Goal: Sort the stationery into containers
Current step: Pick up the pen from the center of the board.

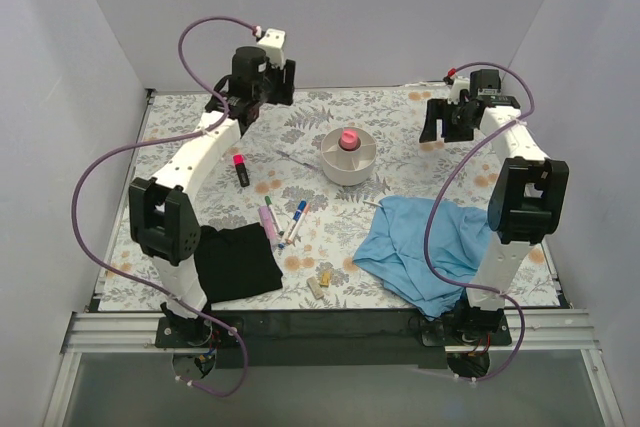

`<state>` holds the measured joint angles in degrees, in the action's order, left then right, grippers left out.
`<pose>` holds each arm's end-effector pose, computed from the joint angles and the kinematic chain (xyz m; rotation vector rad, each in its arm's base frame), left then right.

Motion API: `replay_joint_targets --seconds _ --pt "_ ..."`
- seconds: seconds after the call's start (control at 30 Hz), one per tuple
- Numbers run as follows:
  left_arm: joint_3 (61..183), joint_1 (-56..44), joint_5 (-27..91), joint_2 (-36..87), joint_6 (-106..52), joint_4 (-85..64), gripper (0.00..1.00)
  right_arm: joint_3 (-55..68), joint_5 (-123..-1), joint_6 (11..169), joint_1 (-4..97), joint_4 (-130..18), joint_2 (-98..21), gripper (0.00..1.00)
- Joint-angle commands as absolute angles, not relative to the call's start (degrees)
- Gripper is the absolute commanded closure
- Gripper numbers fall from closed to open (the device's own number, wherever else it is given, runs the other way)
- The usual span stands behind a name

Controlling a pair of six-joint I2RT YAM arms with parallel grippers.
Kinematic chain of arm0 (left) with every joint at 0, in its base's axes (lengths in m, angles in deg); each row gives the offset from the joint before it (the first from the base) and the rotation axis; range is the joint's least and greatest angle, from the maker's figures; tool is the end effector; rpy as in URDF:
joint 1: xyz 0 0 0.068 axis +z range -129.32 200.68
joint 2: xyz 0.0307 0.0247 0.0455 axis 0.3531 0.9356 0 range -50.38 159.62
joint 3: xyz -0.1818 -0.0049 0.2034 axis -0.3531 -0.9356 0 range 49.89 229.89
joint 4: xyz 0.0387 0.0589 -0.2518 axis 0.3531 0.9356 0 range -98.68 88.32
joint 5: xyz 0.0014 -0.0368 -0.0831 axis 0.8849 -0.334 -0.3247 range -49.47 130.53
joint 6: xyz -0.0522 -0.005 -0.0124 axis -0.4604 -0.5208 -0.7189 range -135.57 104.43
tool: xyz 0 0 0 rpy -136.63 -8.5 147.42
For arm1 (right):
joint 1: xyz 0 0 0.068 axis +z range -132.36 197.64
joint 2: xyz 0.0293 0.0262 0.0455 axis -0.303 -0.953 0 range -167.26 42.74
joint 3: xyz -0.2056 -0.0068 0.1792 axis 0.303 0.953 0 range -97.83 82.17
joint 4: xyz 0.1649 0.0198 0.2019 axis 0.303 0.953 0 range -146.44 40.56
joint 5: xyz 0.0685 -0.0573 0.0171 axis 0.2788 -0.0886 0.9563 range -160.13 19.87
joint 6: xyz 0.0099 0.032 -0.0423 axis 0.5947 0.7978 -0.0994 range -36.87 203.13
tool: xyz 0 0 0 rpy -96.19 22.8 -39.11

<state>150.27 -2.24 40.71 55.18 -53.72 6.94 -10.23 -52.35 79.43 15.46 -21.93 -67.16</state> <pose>0.4078 -0.1723 0.3667 -0.2673 1.9816 -0.6980 0.4281 -0.0054 0.2602 -0.1642 2.4430 0.3388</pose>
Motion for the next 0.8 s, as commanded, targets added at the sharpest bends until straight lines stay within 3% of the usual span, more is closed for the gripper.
replay_joint_targets --seconds 0.0,0.17,0.3,0.4,0.77 --pt "143.5 0.1 45.9 49.2 -54.5 14.1 0.45 -13.8 -46.9 77.3 16.2 -22.3 -66.2 0.15" --pt "135.2 2.9 51.9 43.5 -52.8 18.6 0.62 -12.3 -46.9 77.2 17.5 -22.3 -64.4 0.16" --pt "133.6 4.1 55.5 44.4 -52.1 24.3 0.43 -10.9 -46.9 77.5 17.5 -22.2 -64.1 0.16" --pt "138.9 6.1 55.3 52.0 -56.4 33.1 0.44 -11.1 -46.8 77.9 17.5 -22.1 -64.6 0.16" --pt "141.5 8.6 49.4 59.9 -57.6 33.5 0.44 -11.9 -47.0 77.7 17.5 -21.5 -65.3 0.16"
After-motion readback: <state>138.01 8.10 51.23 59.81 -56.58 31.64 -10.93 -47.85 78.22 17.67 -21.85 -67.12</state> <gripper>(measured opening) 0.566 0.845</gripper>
